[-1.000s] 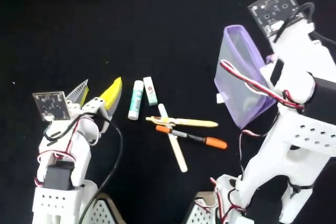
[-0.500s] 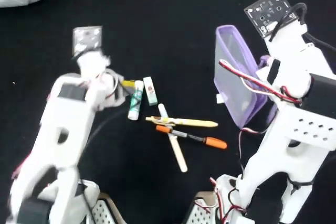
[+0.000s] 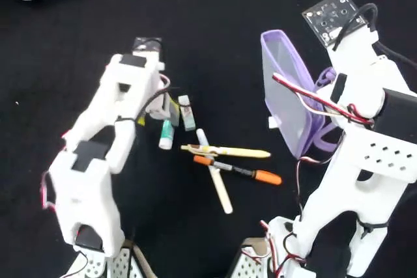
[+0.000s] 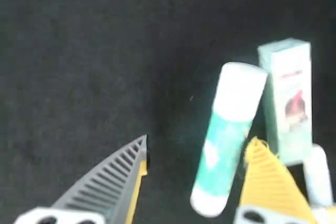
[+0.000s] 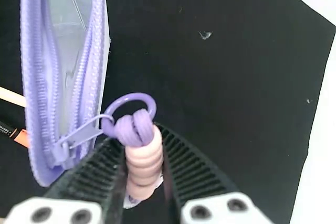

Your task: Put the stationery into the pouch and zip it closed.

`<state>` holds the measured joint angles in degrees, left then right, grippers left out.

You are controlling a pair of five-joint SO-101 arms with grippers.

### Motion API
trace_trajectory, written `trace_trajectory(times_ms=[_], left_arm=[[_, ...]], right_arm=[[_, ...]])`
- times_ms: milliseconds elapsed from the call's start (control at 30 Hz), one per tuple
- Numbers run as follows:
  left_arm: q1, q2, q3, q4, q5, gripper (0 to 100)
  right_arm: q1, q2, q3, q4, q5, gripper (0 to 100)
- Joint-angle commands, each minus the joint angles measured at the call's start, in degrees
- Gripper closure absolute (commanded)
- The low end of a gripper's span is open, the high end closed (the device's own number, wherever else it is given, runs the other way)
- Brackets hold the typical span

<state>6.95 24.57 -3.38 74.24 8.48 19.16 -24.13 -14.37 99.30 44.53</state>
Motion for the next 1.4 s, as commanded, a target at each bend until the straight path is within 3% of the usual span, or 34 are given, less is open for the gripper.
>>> trace_trajectory(times_ms=[0,300,533,900,1100,1367], left_arm=[[0.84,4.57,-6.46,0.97,-1.67,72],[1.71,13.36,-14.2,1.23,-3.52,73],[5.85,15.3,-15.43,1.32,-12.84,98],[1.8,13.19,-22.81,5.01,-12.92,97],[-0.04,4.4,-29.85,5.36,-5.01,97],[4.44,-15.82,-32.04,4.84,1.58,97]], right_arm=[[-0.18,-1.8,-0.57,1.32,0.0,98.8],[-0.18,-1.8,-0.57,1.41,0.0,98.8],[-0.18,-1.8,-0.48,1.49,0.0,98.8],[-0.18,-1.8,4.09,1.32,0.0,98.8],[-0.18,-1.8,3.74,1.23,0.0,98.7],[-0.18,-1.8,4.09,1.14,0.0,98.7]])
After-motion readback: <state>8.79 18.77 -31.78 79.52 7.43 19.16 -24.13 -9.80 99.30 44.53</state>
